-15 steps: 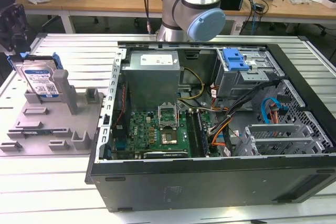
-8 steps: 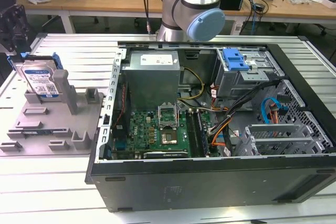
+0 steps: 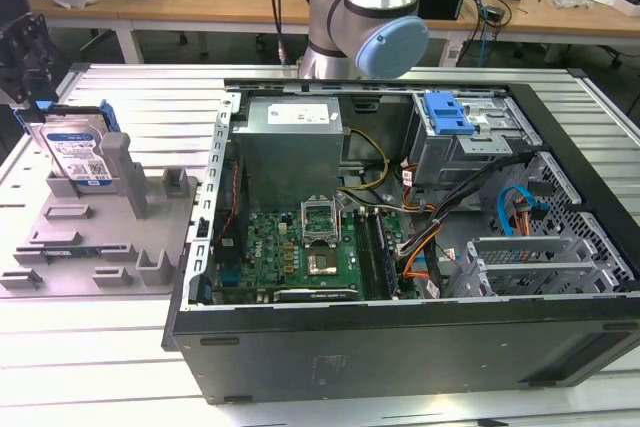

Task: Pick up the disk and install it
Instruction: 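Pick up the disk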

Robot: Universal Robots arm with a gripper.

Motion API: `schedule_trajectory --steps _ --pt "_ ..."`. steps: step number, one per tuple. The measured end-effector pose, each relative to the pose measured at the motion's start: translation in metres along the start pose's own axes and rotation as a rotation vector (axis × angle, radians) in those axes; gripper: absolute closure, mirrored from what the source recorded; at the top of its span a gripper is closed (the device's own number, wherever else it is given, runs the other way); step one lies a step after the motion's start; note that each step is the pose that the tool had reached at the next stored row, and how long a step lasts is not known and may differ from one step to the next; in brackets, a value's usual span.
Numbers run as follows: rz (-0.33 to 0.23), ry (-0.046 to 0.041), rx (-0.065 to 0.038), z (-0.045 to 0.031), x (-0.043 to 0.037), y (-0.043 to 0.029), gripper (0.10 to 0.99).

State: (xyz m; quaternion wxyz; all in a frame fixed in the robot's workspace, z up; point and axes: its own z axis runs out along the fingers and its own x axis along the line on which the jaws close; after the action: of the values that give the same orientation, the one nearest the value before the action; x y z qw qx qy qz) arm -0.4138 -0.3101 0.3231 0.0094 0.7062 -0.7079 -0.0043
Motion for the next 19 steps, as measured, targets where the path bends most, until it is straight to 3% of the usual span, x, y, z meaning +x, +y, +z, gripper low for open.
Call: schedule_trajectory --steps 19 --pt "0.0 -0.0001 0.003 0.0069 0.0035 -0.0009 0.588"
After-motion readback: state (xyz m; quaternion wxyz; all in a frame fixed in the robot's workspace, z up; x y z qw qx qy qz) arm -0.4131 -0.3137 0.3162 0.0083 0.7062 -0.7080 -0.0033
